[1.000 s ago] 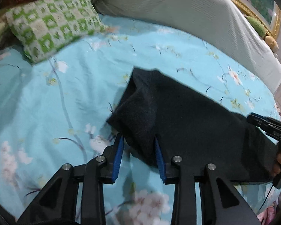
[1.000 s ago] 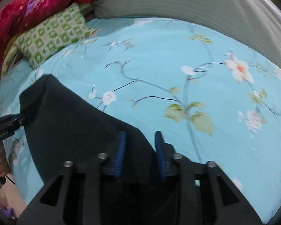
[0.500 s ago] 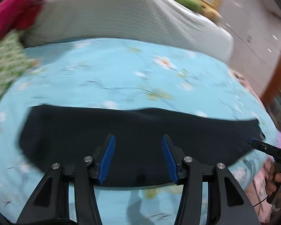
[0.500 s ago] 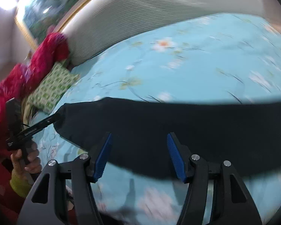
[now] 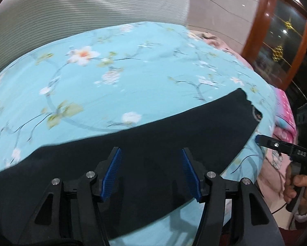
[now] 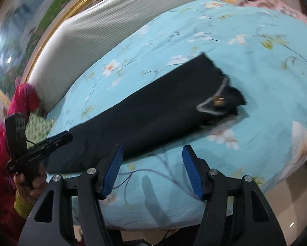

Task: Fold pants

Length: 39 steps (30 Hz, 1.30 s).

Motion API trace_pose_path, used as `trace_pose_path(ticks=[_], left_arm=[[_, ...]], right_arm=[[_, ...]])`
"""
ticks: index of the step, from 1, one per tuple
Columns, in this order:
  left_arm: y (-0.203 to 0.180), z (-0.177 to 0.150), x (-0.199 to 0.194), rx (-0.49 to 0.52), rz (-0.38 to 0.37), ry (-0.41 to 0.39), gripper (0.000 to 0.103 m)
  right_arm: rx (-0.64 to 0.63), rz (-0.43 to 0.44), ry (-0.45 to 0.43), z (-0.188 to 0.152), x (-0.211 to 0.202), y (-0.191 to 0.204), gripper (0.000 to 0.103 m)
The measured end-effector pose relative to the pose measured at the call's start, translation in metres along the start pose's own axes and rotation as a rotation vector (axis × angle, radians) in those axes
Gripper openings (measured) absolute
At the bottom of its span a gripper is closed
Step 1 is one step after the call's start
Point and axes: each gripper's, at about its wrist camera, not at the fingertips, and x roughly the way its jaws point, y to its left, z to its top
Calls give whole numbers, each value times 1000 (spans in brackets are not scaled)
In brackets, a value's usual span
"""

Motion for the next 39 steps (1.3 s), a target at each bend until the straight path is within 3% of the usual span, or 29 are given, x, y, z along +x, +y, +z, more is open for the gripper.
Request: trace_pose_path(ticks=[5, 9, 12, 14, 20, 23, 25, 27, 28, 33, 39], left_arm=[[-27, 34, 35, 77, -94, 66, 63], [-54, 63, 68, 154, -163, 128, 63], [-81, 84, 95, 217, -227, 172, 63], [-97, 96, 114, 250, -262, 210, 63], [-136, 115, 169, 290, -351, 336, 59], [-149, 116, 183, 311, -392, 360, 56], [-155, 119, 189, 308, -424, 372, 43], [-152, 121, 191, 264, -487, 393, 15], [-151, 121, 192, 247, -504, 399, 14], [-146, 116, 164, 245, -524, 324, 10], [-123, 117, 103, 202, -528, 193, 10]], right_arm=[[157, 19, -65, 9, 2, -31, 64], [288, 107, -123, 14, 9, -56, 61], [288, 85, -150, 15, 8, -63, 12], [316, 132, -158, 11, 7, -73, 12], [256, 131, -179, 7, 0, -71, 12], [252, 138, -175, 7, 3, -72, 12], [233, 136, -169, 7, 3, -72, 12], [219, 132, -166, 8, 3, -71, 12], [211, 130, -164, 9, 4, -71, 12], [176, 133, -166, 13, 1, -62, 12], [52, 269, -172, 28, -13, -27, 12]])
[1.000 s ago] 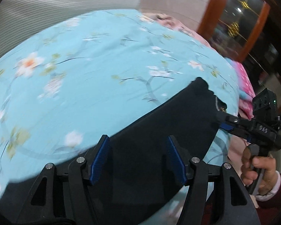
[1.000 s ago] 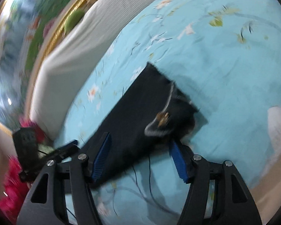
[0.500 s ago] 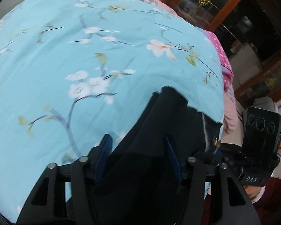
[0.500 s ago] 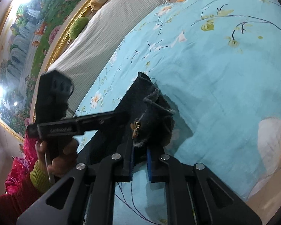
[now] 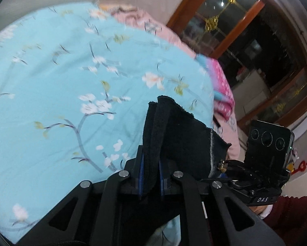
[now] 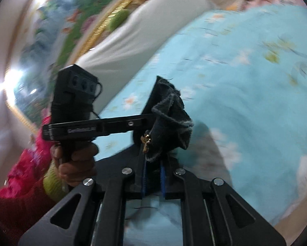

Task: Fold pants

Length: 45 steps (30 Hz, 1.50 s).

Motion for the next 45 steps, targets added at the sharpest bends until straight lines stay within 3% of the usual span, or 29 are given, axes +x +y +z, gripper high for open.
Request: trace_pose_path(ticks=[7, 12, 24, 26, 31, 33, 39, 45], left_arm=[[10, -42, -91, -49, 66, -148, 10], [35, -75, -117, -118, 118, -190, 10], [90, -154, -104, -316, 194, -209, 11], [96, -165, -106, -347, 209, -216, 12], [102, -182, -113, -402, 270, -229, 11], [103, -190, -119, -424, 295, -241, 11], [99, -212, -145, -481, 338, -298, 11], [97, -239, -172, -548, 385, -361, 20]], right_arm=[[-167, 200, 93, 7, 29, 64, 12], [-238, 264, 186, -3, 69, 92, 12], [-318, 199, 403, -44, 136, 94, 15], [-330, 193, 420, -49, 141, 97, 21], [-408, 197, 461, -59, 147, 116, 54], [-438, 190, 474, -64, 149, 123, 61], [-431, 223, 498, -64, 148, 134, 63], [-432, 256, 440, -48, 127, 143, 63]])
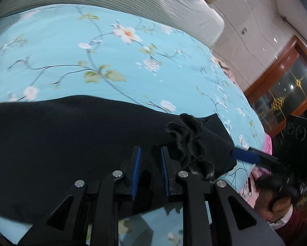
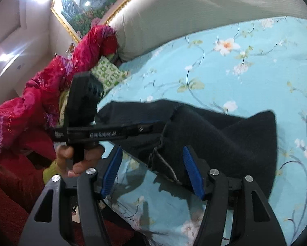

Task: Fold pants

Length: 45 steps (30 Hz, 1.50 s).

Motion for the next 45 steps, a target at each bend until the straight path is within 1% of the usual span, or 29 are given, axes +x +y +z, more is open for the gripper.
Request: trace_pose_path(ticks=[3, 6, 8, 9, 11, 12, 16, 18, 20, 23, 27, 29, 35, 38, 40, 45], left_arm=[[11, -8, -18, -48, 19, -32, 26], [21, -14, -32, -94, 35, -59, 27], [29, -21, -45, -126, 60, -83, 30], [33, -23, -51, -139, 74, -92, 34], [41, -29, -64, -170, 101, -115, 39], [47, -32, -71, -190, 111, -125, 40], [69, -47, -97, -273, 159, -165, 40], [78, -52, -109, -300, 177, -188, 41], [89, -60, -125, -334, 198, -221, 44], [107, -69, -146, -390, 223, -256, 45], [127, -78, -168, -454, 259, -287, 45], [139, -83, -181, -487, 277, -301, 47], [165, -98, -199, -560, 308, -315, 48], [174, -104, -205, -581, 321, -318, 51], [175, -107, -204, -595, 330, -312, 51], [184, -107, -199, -636, 343, -298, 56]], right_arm=[[4, -24, -35, 9, -10, -3, 63], [31, -48, -25, 14, -5, -12, 63], [58, -28, -15, 16, 2, -18, 63], [68, -18, -12, 17, 6, -20, 63], [85, -1, 3, 19, 17, -21, 63], [88, 1, 11, 19, 22, -22, 63], [122, -14, 65, 19, 54, -29, 63], [121, -6, 86, 22, 65, -26, 63], [85, 19, 106, 30, 75, -12, 63], [11, 52, 124, 45, 89, 15, 63], [-56, 94, 134, 63, 112, 45, 63], [-87, 112, 145, 69, 125, 59, 63], [-171, 136, 202, 79, 162, 91, 63], [-208, 134, 218, 87, 176, 101, 63], [-220, 133, 225, 91, 183, 105, 63], [-244, 137, 236, 105, 198, 110, 63]])
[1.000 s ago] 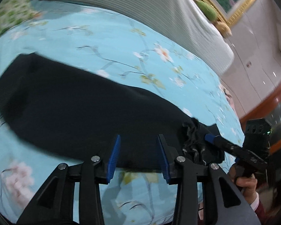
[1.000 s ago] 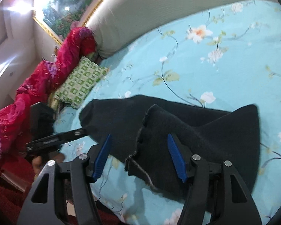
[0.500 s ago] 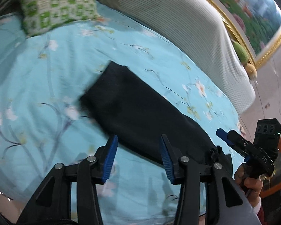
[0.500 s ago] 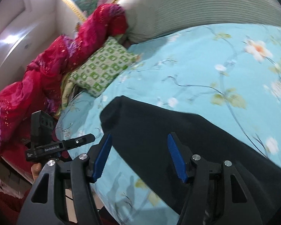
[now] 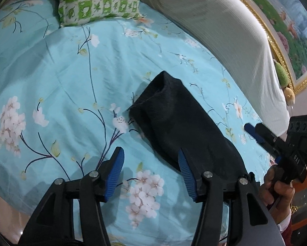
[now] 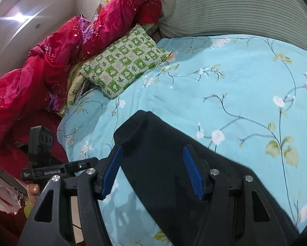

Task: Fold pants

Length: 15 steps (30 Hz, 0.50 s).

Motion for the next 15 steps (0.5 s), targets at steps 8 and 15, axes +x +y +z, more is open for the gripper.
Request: trace_pose_path(ticks=[8, 15], left_arm=[[9, 6, 9, -35, 17, 9, 59], [13, 16, 30, -64, -1, 40, 60]], right_arm=[[-58, -17, 46, 27, 20, -3, 63], [-129, -32, 134, 38, 50, -5, 63]])
